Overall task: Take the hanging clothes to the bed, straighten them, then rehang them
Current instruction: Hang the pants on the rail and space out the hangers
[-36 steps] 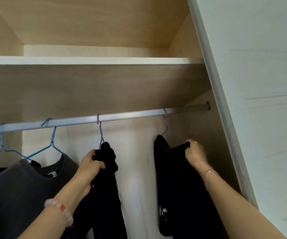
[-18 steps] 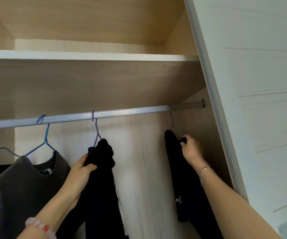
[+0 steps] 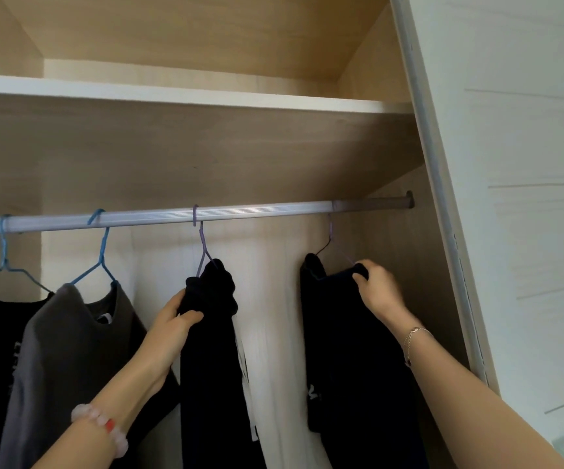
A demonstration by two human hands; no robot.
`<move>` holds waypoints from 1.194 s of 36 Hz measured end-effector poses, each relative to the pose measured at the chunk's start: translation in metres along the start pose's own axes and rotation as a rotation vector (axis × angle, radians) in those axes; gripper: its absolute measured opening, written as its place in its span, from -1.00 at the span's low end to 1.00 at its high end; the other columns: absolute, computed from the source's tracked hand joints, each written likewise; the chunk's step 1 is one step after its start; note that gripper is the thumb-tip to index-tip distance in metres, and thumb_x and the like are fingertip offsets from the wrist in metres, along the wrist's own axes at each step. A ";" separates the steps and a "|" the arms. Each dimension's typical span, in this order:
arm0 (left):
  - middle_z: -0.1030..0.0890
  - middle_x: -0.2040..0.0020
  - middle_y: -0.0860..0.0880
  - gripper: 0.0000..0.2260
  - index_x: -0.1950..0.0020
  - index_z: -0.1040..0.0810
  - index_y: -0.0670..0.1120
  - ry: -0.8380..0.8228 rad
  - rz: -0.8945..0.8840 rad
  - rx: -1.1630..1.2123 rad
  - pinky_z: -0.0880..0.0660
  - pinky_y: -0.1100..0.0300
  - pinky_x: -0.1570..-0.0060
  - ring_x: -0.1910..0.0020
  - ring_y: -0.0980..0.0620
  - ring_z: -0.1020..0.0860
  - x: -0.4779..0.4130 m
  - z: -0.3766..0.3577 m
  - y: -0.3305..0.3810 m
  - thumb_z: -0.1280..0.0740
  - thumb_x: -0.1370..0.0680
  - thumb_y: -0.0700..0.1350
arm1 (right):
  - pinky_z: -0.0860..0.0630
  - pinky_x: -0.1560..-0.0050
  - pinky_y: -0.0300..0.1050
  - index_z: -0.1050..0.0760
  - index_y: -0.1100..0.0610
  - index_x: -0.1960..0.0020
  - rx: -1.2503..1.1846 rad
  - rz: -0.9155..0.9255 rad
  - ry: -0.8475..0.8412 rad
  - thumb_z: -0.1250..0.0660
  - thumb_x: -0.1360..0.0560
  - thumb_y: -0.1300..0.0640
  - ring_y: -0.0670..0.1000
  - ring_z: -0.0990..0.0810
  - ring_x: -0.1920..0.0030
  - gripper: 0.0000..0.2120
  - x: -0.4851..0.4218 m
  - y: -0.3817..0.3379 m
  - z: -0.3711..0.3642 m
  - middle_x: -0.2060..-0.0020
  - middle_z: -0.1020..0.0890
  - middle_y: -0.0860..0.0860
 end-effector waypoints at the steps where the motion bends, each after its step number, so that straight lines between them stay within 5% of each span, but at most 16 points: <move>1: -0.57 -0.02 -0.03 -0.61 -0.34 -0.38 -0.03 -0.006 -0.003 0.006 -0.44 0.24 0.12 0.04 0.04 -0.53 0.001 0.000 0.001 -0.16 -0.56 -0.33 | -0.53 -0.42 0.08 -0.42 0.26 -0.59 -0.002 -0.002 -0.002 -0.24 -0.76 0.24 0.29 -0.57 -0.45 -0.60 0.001 -0.001 0.001 -0.45 -0.60 0.28; 5: -0.56 0.04 0.07 -0.67 -0.21 -0.40 0.07 -0.031 -0.033 0.008 -0.42 0.25 0.14 0.04 0.09 -0.53 0.008 0.001 0.002 -0.16 -0.57 -0.30 | -0.51 -0.44 0.09 -0.32 0.23 -0.64 0.031 -0.005 -0.012 -0.26 -0.75 0.19 0.30 -0.52 -0.49 -0.52 0.011 -0.008 0.002 -0.49 -0.55 0.28; 8: -0.54 0.02 0.14 -0.68 -0.18 -0.38 0.12 -0.026 -0.092 -0.024 -0.40 0.34 0.15 0.03 0.19 -0.52 0.016 0.002 0.000 -0.16 -0.58 -0.28 | -0.39 -0.55 0.20 -0.12 0.19 -0.73 0.192 0.055 0.064 -0.26 -0.75 0.12 0.30 -0.30 -0.61 -0.38 0.034 -0.029 0.004 -0.61 -0.34 0.23; 12: -0.50 -0.04 0.23 -0.60 -0.32 -0.29 0.16 -0.015 -0.147 -0.076 -0.39 0.46 0.08 0.00 0.28 -0.48 0.027 0.002 -0.004 -0.18 -0.58 -0.25 | -0.40 -0.55 0.07 -0.27 0.19 -0.68 0.202 0.336 0.199 -0.26 -0.73 0.17 0.20 -0.38 -0.56 -0.47 0.073 -0.082 -0.005 -0.55 -0.46 0.17; 15: -0.49 -0.18 0.12 -0.53 -0.44 -0.24 0.09 0.004 -0.151 -0.084 -0.36 0.32 -0.15 -0.16 0.17 -0.47 0.029 0.003 -0.008 -0.19 -0.58 -0.25 | -0.43 -0.41 -0.08 -0.44 0.15 -0.58 -0.073 0.366 -0.019 -0.26 -0.74 0.17 0.11 -0.52 -0.48 -0.58 0.088 -0.123 -0.038 -0.48 -0.58 0.08; 19: -0.50 -0.23 0.10 -0.49 -0.47 -0.22 0.06 -0.048 -0.170 -0.182 -0.42 0.36 -0.13 -0.17 0.22 -0.48 0.031 -0.001 -0.009 -0.22 -0.56 -0.26 | -0.49 -0.42 -0.03 -0.43 0.24 -0.56 -0.400 0.230 -0.382 -0.32 -0.71 0.07 0.15 -0.58 -0.43 -0.53 0.099 -0.174 -0.099 -0.44 -0.59 0.12; 23: -0.46 -0.27 0.16 -0.33 -0.49 0.02 0.20 -0.167 -0.158 -0.384 -0.43 0.20 -0.25 -0.22 0.17 -0.47 0.042 0.005 -0.002 -0.28 -0.54 -0.16 | -0.59 -0.09 0.00 -0.58 0.28 -0.28 -0.430 0.131 -0.556 -0.37 -0.65 0.14 0.14 -0.59 -0.07 -0.72 0.092 -0.198 -0.143 -0.08 -0.59 0.19; 25: -0.47 -0.19 0.22 -0.32 -0.49 0.07 0.21 -0.099 -0.219 -0.563 -0.43 0.19 -0.23 -0.18 0.18 -0.48 0.050 0.024 0.016 -0.29 -0.53 -0.08 | -0.54 0.01 -0.03 -0.53 0.26 -0.21 -0.407 0.111 -0.558 -0.32 -0.64 0.21 0.12 -0.54 -0.05 -0.82 0.085 -0.199 -0.153 -0.04 -0.54 0.18; 27: -0.49 -0.20 0.26 -0.44 -0.48 -0.11 0.18 0.086 -0.376 -0.823 -0.46 0.06 -0.21 -0.19 0.13 -0.49 0.061 0.048 0.046 -0.25 -0.53 -0.01 | -0.46 0.11 -0.09 -0.49 0.23 -0.24 -0.412 0.105 -0.517 -0.25 -0.65 0.26 0.13 -0.52 -0.03 -0.82 0.080 -0.197 -0.153 0.02 -0.53 0.14; 31: -0.50 -0.26 0.14 -0.59 -0.37 -0.34 0.08 0.401 -0.477 -1.124 -0.45 0.03 -0.07 -0.26 0.00 -0.45 0.060 0.095 0.087 -0.24 -0.51 -0.05 | -0.41 0.23 -0.14 -0.44 0.16 0.08 -0.393 0.067 -0.437 -0.17 -0.71 0.24 0.13 -0.52 0.08 -0.80 0.074 -0.186 -0.148 0.27 -0.46 0.03; 35: -0.39 -0.38 -0.13 -0.48 -0.42 -0.28 -0.09 0.281 -0.159 -0.908 -0.38 0.06 -0.19 -0.28 -0.13 -0.42 0.033 0.130 0.055 -0.32 -0.48 -0.13 | -0.38 0.32 -0.15 -0.44 0.26 -0.14 -0.368 0.063 -0.392 -0.18 -0.73 0.22 0.12 -0.52 0.19 -0.88 0.068 -0.177 -0.130 0.25 -0.47 0.07; 38: -0.44 -0.26 -0.10 -0.46 -0.42 -0.26 -0.10 0.193 -0.055 -0.570 -0.39 0.17 -0.05 -0.13 -0.04 -0.46 0.033 0.128 0.033 -0.32 -0.47 -0.28 | -0.35 0.33 -0.17 -0.49 0.35 -0.27 -0.331 0.051 -0.372 -0.20 -0.71 0.26 0.11 -0.51 0.19 -0.79 0.063 -0.166 -0.118 0.12 -0.52 0.17; 40: -0.51 -0.14 -0.09 -0.52 -0.37 -0.33 -0.10 0.226 -0.030 -0.425 -0.42 0.20 0.11 -0.03 -0.02 -0.49 0.036 0.129 0.023 -0.28 -0.47 -0.35 | -0.40 0.27 -0.13 -0.48 0.43 -0.36 -0.326 0.038 -0.362 -0.22 -0.71 0.26 0.10 -0.50 0.20 -0.69 0.059 -0.159 -0.110 0.02 -0.51 0.21; 43: -0.55 -0.08 -0.10 -0.57 -0.31 -0.39 -0.08 0.254 0.001 -0.344 -0.44 0.14 0.04 -0.02 -0.04 -0.52 0.036 0.129 0.013 -0.23 -0.48 -0.37 | -0.46 0.03 -0.07 -0.47 0.45 -0.40 -0.318 0.011 -0.340 -0.22 -0.70 0.29 0.16 -0.53 0.04 -0.66 0.053 -0.145 -0.099 -0.03 -0.51 0.22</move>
Point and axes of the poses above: each hand's wrist, its own x-axis away from the middle knuckle, its own z-axis out of the back of the hand, y = z × x, the point moved 6 cm from there along -x, towards the middle knuckle
